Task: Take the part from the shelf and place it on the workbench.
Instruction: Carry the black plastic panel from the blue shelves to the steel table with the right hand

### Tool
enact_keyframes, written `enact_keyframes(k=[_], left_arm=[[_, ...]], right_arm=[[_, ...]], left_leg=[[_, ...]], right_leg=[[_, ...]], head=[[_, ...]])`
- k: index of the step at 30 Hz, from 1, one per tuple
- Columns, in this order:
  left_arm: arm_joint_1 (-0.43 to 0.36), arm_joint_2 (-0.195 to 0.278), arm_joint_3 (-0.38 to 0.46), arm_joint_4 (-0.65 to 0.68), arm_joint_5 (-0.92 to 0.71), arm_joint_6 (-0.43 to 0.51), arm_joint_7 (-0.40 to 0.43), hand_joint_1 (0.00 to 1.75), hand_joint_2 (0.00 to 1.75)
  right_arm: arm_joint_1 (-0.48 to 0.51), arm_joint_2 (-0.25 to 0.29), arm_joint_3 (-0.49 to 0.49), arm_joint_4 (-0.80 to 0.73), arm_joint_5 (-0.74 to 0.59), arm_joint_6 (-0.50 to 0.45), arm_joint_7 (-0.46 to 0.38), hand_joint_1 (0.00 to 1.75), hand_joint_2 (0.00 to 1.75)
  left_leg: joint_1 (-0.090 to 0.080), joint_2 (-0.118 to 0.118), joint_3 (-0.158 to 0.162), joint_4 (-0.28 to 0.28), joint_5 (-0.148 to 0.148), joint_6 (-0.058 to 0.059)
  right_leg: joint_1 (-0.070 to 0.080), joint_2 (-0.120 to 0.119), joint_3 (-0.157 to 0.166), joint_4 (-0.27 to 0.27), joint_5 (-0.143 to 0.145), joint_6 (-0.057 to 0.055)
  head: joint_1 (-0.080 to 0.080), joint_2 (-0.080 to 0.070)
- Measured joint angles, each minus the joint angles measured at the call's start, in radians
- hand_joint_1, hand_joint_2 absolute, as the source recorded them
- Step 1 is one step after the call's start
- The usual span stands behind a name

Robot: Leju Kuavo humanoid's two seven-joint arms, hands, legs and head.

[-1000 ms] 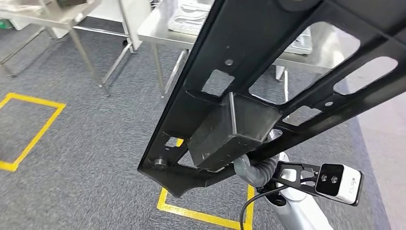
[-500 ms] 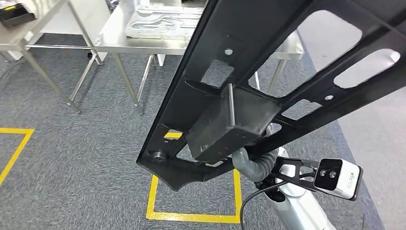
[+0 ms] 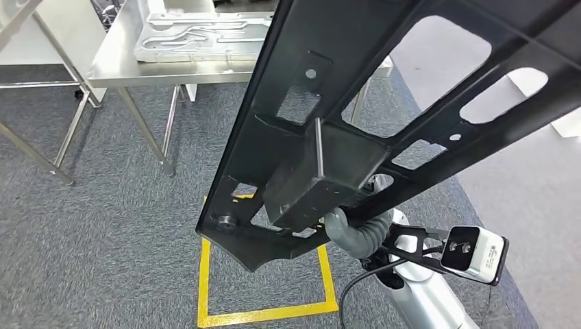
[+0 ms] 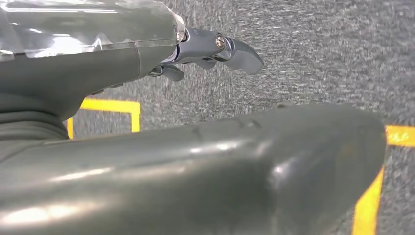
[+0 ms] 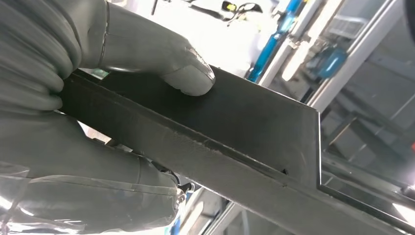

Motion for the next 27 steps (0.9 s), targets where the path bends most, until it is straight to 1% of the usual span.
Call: enact_keyframes(k=[1,2,3,4,5,6,7,8,9,11,12,13,14,15,16,17,18,19,20,21,22,23,24,26,27], left_arm=[[0.002,0.000,0.000,0.000,0.000,-0.003,0.000,0.00,0.00],[0.003,0.001,0.000,0.000,0.000,-0.007,0.000,0.00,0.00],[0.003,0.001,0.000,0.000,0.000,-0.012,0.000,0.00,0.00],[0.002,0.001,0.000,0.000,0.000,-0.016,0.000,0.00,0.00],[0.001,0.001,0.000,0.000,0.000,-0.021,0.000,0.00,0.00],[0.000,0.001,0.000,0.000,0.000,-0.024,0.000,0.00,0.00],[0.000,0.001,0.000,0.000,0.000,-0.026,-0.001,0.00,0.00],[0.000,0.002,0.000,0.000,0.001,-0.027,-0.001,0.00,0.00],[0.000,0.003,0.000,0.000,0.001,-0.027,-0.002,0.00,0.00],[-0.001,0.004,0.000,0.000,0.000,-0.028,-0.003,0.00,0.00],[-0.001,0.004,0.000,0.000,0.000,-0.028,-0.004,0.00,0.00],[-0.002,0.005,0.000,0.000,0.000,-0.029,-0.006,0.00,0.00],[-0.001,0.006,0.000,0.000,0.000,-0.029,-0.007,0.00,0.00],[0.000,0.006,0.000,0.000,-0.001,-0.030,-0.007,0.00,0.00],[0.001,0.007,0.000,0.000,-0.001,-0.031,-0.007,0.00,0.00],[0.002,0.008,0.000,0.000,-0.002,-0.031,-0.008,0.00,0.00],[0.003,0.009,0.000,0.000,-0.002,-0.032,-0.008,0.00,0.00],[0.004,0.010,0.000,0.000,-0.002,-0.032,-0.008,0.00,0.00],[0.004,0.011,0.000,0.000,-0.002,-0.032,-0.009,0.00,0.00],[0.003,0.013,0.000,0.000,-0.002,-0.032,-0.009,0.00,0.00],[0.003,0.014,0.000,0.000,-0.002,-0.032,-0.009,0.00,0.00],[0.002,0.016,0.000,0.000,-0.002,-0.032,-0.010,0.00,0.00],[0.002,0.017,0.000,0.000,-0.002,-0.032,-0.010,0.00,0.00],[0.002,0.018,0.000,0.000,-0.001,-0.032,-0.011,0.00,0.00],[0.002,0.018,0.000,0.000,0.000,-0.032,-0.012,0.00,0.00]], right_arm=[[-0.001,0.000,0.000,0.000,0.000,-0.008,0.005,1.69,1.75],[-0.004,0.000,0.001,0.000,-0.002,-0.016,0.009,1.69,1.75],[-0.008,-0.001,0.001,0.001,-0.006,-0.025,0.013,1.69,1.75],[-0.014,-0.002,0.002,0.001,-0.011,-0.034,0.014,1.69,1.75],[-0.022,-0.004,0.003,0.001,-0.017,-0.042,0.014,1.69,1.75],[-0.030,-0.007,0.004,0.002,-0.023,-0.049,0.013,1.69,1.75],[-0.037,-0.010,0.005,0.002,-0.028,-0.056,0.010,1.69,1.75],[-0.042,-0.015,0.006,0.003,-0.032,-0.063,0.007,1.69,1.75],[-0.046,-0.019,0.008,0.004,-0.037,-0.070,0.004,1.69,1.75],[-0.052,-0.028,0.011,0.006,-0.043,-0.082,-0.001,1.69,1.75],[-0.057,-0.031,0.012,0.007,-0.046,-0.086,-0.002,1.69,1.75],[-0.061,-0.033,0.015,0.007,-0.048,-0.091,-0.004,1.69,1.75],[-0.064,-0.035,0.017,0.008,-0.051,-0.095,-0.005,1.69,1.75],[-0.066,-0.037,0.020,0.010,-0.053,-0.100,-0.005,1.69,1.75],[-0.066,-0.039,0.024,0.012,-0.055,-0.104,-0.006,1.69,1.75],[-0.066,-0.042,0.028,0.015,-0.057,-0.109,-0.006,1.69,1.75],[-0.067,-0.044,0.031,0.017,-0.059,-0.114,-0.006,1.69,1.75],[-0.069,-0.047,0.033,0.019,-0.062,-0.119,-0.006,1.69,1.75],[-0.073,-0.048,0.035,0.020,-0.065,-0.124,-0.006,1.69,1.75],[-0.077,-0.050,0.037,0.021,-0.068,-0.128,-0.006,1.69,1.75],[-0.082,-0.052,0.039,0.022,-0.071,-0.132,-0.006,1.69,1.75],[-0.087,-0.055,0.041,0.023,-0.073,-0.135,-0.006,1.69,1.75],[-0.090,-0.058,0.043,0.025,-0.076,-0.138,-0.006,1.69,1.75],[-0.096,-0.064,0.049,0.027,-0.082,-0.145,-0.009,1.69,1.75],[-0.099,-0.068,0.052,0.028,-0.086,-0.150,-0.012,1.69,1.75]], left_leg=[[0.000,0.007,0.000,0.000,-0.001,0.000],[0.000,0.013,0.000,0.000,-0.002,-0.001],[0.000,0.017,0.001,0.001,-0.003,-0.002],[0.000,0.019,0.003,0.001,-0.005,-0.005],[0.000,0.021,0.006,0.001,-0.007,-0.008],[-0.002,0.022,0.008,0.003,-0.010,-0.013],[-0.003,0.024,0.009,0.003,-0.012,-0.019],[-0.005,0.025,0.009,0.003,-0.013,-0.026],[-0.006,0.026,0.010,0.002,-0.014,-0.033],[-0.003,0.028,0.012,0.004,-0.020,-0.045],[-0.002,0.026,0.004,0.024,-0.034,-0.049],[-0.001,0.022,-0.014,0.065,-0.058,-0.052],[0.000,0.018,-0.044,0.127,-0.089,-0.053],[0.000,0.015,-0.081,0.201,-0.120,-0.055],[0.000,0.013,-0.116,0.264,-0.140,-0.055],[-0.001,0.013,-0.138,0.297,-0.141,-0.055],[-0.001,0.013,-0.140,0.290,-0.121,-0.054],[-0.001,0.013,-0.122,0.242,-0.083,-0.051],[-0.001,0.012,-0.092,0.168,-0.039,-0.047],[-0.003,0.010,-0.061,0.099,-0.009,-0.043],[-0.005,0.008,-0.039,0.049,0.008,-0.039],[-0.008,0.006,-0.028,0.023,0.012,-0.034],[-0.011,0.006,-0.026,0.018,0.008,-0.030],[-0.009,0.006,-0.024,0.012,0.010,-0.019],[-0.006,0.007,-0.022,0.008,0.012,-0.013]], right_leg=[[-0.004,-0.007,-0.028,0.055,-0.017,0.004],[-0.008,-0.011,-0.041,0.078,-0.016,0.006],[-0.011,-0.013,-0.033,0.061,0.004,0.008],[-0.014,-0.016,-0.004,0.004,0.039,0.008],[-0.015,-0.022,0.035,-0.071,0.072,0.007],[-0.013,-0.027,0.069,-0.138,0.095,0.004],[-0.010,-0.031,0.092,-0.184,0.108,-0.001],[-0.007,-0.033,0.101,-0.203,0.108,-0.006],[-0.003,-0.030,0.101,-0.205,0.106,-0.011],[-0.004,-0.025,0.104,-0.210,0.107,-0.025],[-0.006,-0.023,0.107,-0.214,0.108,-0.033],[-0.008,-0.022,0.110,-0.218,0.108,-0.040],[-0.006,-0.021,0.112,-0.219,0.107,-0.045],[-0.004,-0.019,0.113,-0.219,0.106,-0.049],[-0.002,-0.017,0.113,-0.218,0.104,-0.051],[0.000,-0.014,0.115,-0.218,0.103,-0.052],[0.002,-0.010,0.118,-0.217,0.101,-0.052],[0.003,-0.007,0.122,-0.216,0.098,-0.051],[0.004,-0.005,0.127,-0.215,0.094,-0.049],[0.006,-0.002,0.130,-0.212,0.090,-0.046],[0.008,-0.001,0.131,-0.210,0.087,-0.042],[0.009,0.001,0.130,-0.209,0.086,-0.037],[0.009,0.002,0.129,-0.208,0.085,-0.032],[0.006,0.001,0.128,-0.207,0.082,-0.021],[0.006,0.000,0.124,-0.194,0.073,-0.016]], head=[[0.000,0.000],[0.000,0.000],[0.000,0.000],[0.000,0.000],[0.000,0.000],[0.000,0.000],[0.000,0.000],[0.000,0.000],[0.000,0.000],[0.000,0.000],[0.000,0.000],[0.000,0.000],[0.000,0.000],[0.000,0.000],[0.000,0.000],[0.000,0.000],[0.000,0.000],[0.000,0.000],[0.000,0.000],[0.000,0.000],[0.000,0.000],[0.000,0.000],[0.000,0.000],[0.000,0.000],[0.000,0.000]])
